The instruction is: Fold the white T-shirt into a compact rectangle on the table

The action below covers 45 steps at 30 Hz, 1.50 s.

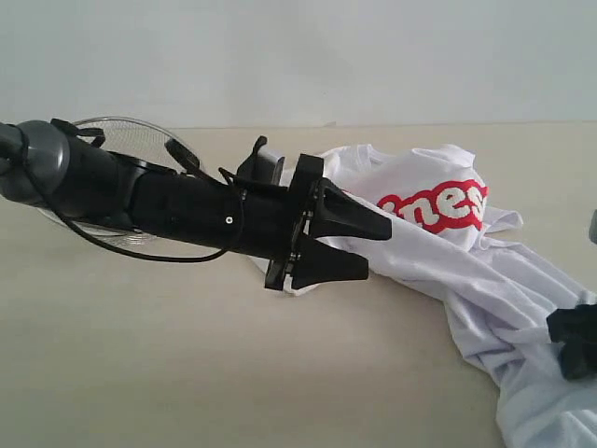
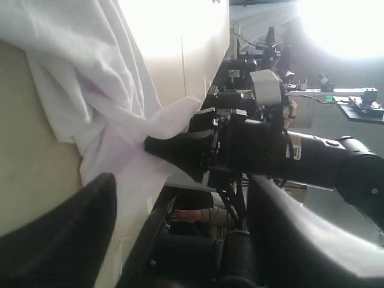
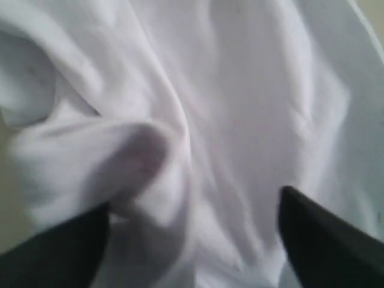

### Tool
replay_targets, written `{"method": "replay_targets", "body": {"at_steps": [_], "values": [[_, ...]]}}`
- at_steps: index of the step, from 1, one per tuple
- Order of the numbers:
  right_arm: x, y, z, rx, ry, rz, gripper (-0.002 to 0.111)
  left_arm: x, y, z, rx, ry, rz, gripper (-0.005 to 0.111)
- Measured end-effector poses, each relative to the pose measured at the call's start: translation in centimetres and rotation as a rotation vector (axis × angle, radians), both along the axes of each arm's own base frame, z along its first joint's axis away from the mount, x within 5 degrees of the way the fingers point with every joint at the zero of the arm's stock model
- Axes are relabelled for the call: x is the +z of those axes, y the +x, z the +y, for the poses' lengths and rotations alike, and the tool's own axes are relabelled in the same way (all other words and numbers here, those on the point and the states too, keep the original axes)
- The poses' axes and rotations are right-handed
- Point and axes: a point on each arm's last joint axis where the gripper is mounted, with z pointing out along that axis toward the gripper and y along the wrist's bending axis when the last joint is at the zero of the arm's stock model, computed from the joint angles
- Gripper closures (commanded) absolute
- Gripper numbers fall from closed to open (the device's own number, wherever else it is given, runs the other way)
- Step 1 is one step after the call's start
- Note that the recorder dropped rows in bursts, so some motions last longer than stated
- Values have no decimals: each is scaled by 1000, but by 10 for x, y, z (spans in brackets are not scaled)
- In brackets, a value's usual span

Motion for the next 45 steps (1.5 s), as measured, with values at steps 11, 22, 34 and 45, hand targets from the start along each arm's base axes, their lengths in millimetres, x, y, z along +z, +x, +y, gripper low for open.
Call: {"method": "replay_targets", "body": {"at_steps": [11,22,34,45], "values": [[35,-5,0,92,27,305,30,-3,3,1,18,34,-50,55],[104,17,-34,-194,-312,-44,99,-2,1,-11,2,47,-92,55],[111,10,-52,-215,-531,6,99,-5,5,-75,-90,13,-82,55],[104,11,-44,-144,-448,55,99,6,-13,-114,-167,-23,-37,55]]}}
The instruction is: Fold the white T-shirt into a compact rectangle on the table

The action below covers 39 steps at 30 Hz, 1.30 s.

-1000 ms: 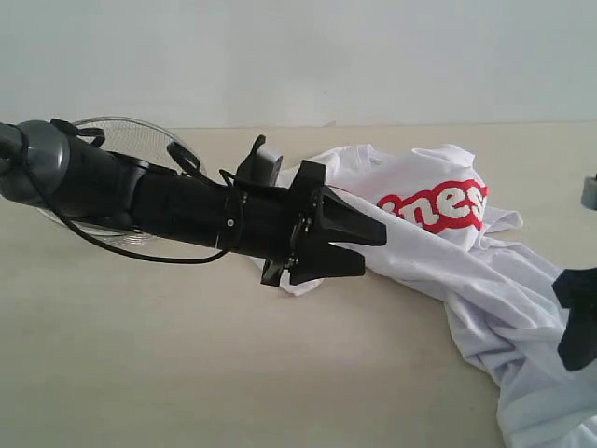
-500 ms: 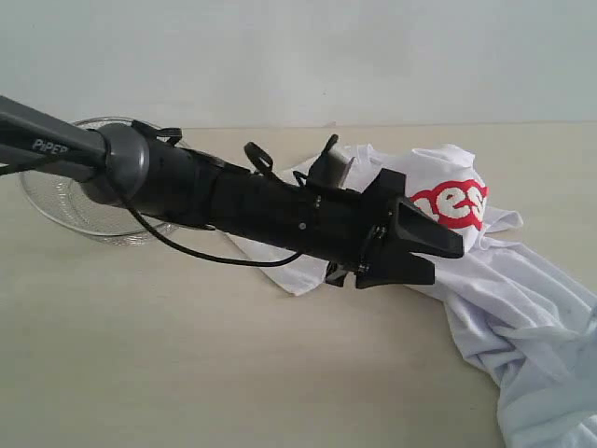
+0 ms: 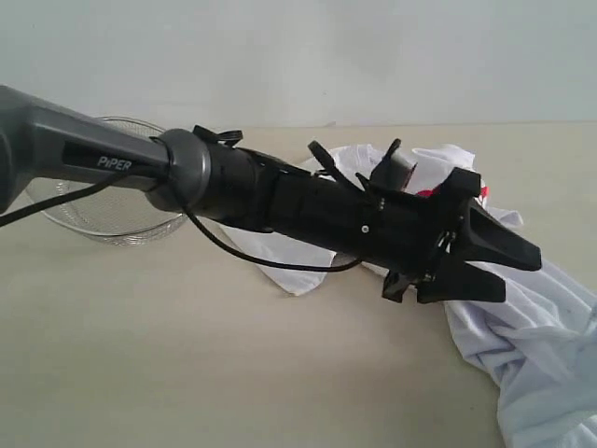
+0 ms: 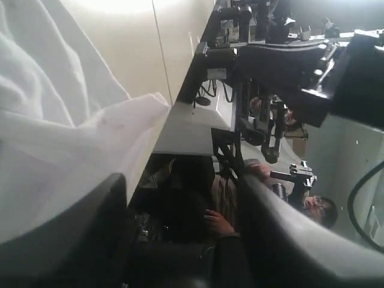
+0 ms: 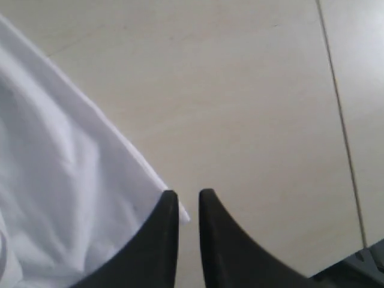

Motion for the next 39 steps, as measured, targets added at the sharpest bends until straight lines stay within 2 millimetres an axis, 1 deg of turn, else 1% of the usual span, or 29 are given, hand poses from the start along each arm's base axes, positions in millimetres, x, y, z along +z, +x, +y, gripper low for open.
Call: {"method": "replay_targets", "body": {"at_steps": [3,8,11,14,24,28,33,37,39], "values": [[-12,-1,4,43,38,36,99,1,-7,-5,-26,-6,14,55],[-40,-9,8,98,72,100,99,3,-12,-7,-55,-24,27,55],[-49,-10,10,112,91,97,99,4,-13,-6,-72,-37,39,55],[-51,-9,12,113,110,72,99,5,-15,-6,-89,-50,51,55],[-50,-2,13,122,118,-8,99,6,-15,-6,-90,-49,62,55],[-51,-1,14,81,142,-35,99,6,-15,-6,-87,-46,76,55],[-51,-2,16,67,163,-38,99,7,-16,-6,-98,-52,101,55],[-53,-1,19,118,186,-21,99,7,-17,-6,-100,-52,106,55],[-57,2,20,139,204,-5,99,7,-17,-6,-101,-53,109,55]]}}
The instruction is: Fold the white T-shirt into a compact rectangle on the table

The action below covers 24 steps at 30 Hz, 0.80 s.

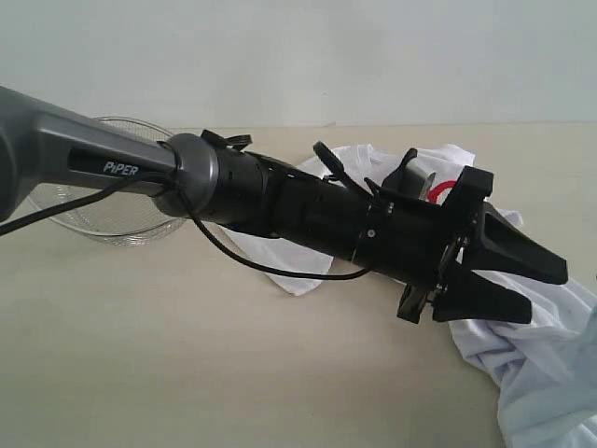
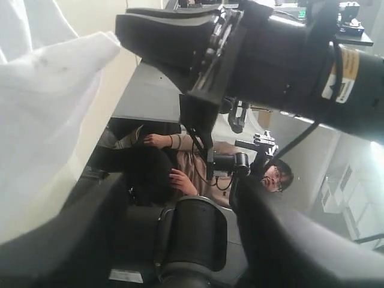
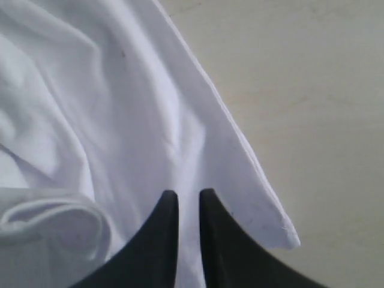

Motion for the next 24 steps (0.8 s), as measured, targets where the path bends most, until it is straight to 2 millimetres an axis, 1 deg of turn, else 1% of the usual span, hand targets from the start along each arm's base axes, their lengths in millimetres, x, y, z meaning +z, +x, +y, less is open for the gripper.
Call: {"method": "replay_targets", "body": {"at_steps": [7,10,16,17,18,20,24], "values": [[-29,12,1,19,45,111,99,0,0,0,1,1,2,55],[-36,16,2,35,66,120,99,-1,1,0,14,12,-3,55],[-38,21,6,71,102,79,99,-5,7,-1,76,59,-28,55],[-38,21,7,77,109,79,100,-5,9,-2,87,64,-33,55],[-38,21,7,81,114,78,102,-4,11,-3,100,71,-30,55],[-38,21,6,53,111,78,108,-1,14,-5,121,78,-23,55],[-38,15,-6,-45,61,115,108,3,17,-7,137,81,-10,55]]}}
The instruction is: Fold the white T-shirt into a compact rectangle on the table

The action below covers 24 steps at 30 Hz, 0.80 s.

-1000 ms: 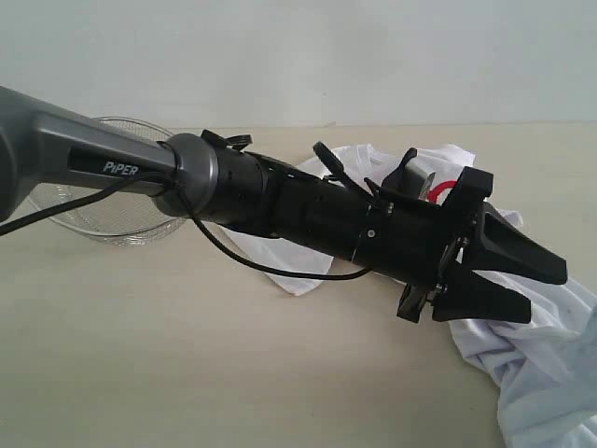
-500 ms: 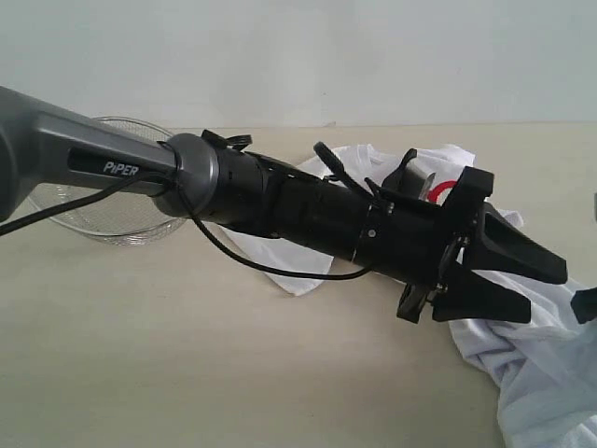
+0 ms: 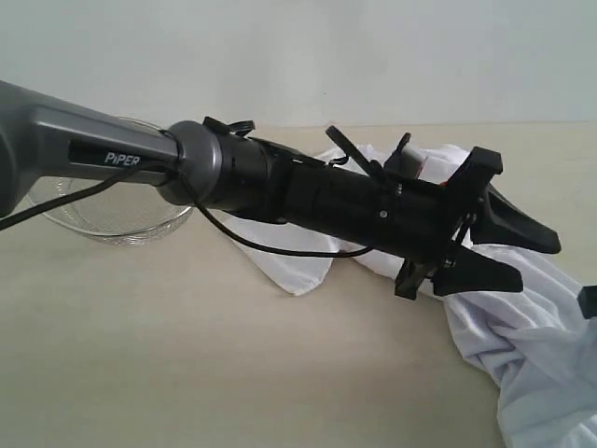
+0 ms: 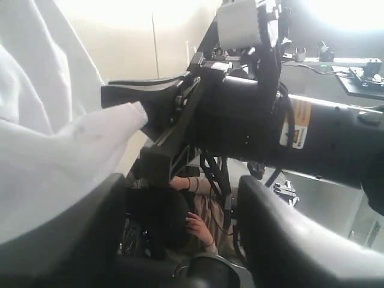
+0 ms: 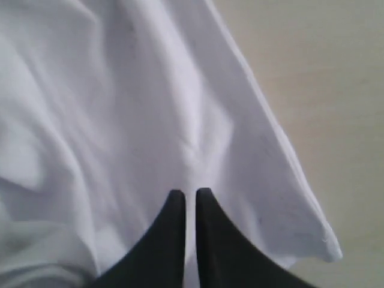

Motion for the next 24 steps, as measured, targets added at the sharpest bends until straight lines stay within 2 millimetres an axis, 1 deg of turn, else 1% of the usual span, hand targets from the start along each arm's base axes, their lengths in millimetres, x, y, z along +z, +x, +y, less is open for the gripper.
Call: {"method": "replay_targets", "body": {"at_steps": [2,4,7,9,11,15,18,22,24], "values": [[1,-2,-3,-23,-8,14,108,0,-2,-2,-5,1,3,55],[5,-5,-7,-49,-10,-1,108,0,-7,-6,-20,0,4,55],[19,-11,-13,-85,-20,-65,108,-1,-14,-11,-35,3,7,55],[28,-17,-20,-127,-26,-101,108,-3,-17,-14,-44,6,11,55],[32,-24,-32,-185,-32,-110,108,-8,-19,-16,-49,15,24,55],[29,-33,-48,-283,15,-87,108,-19,-23,-22,-50,39,53,55],[23,-32,-49,-291,77,-71,108,-26,-24,-29,-25,72,100,55],[13,-28,-50,-290,106,-42,108,-36,-24,-37,18,121,258,55],[10,-25,-51,-289,108,-48,108,-37,-23,-39,25,123,271,55]]}}
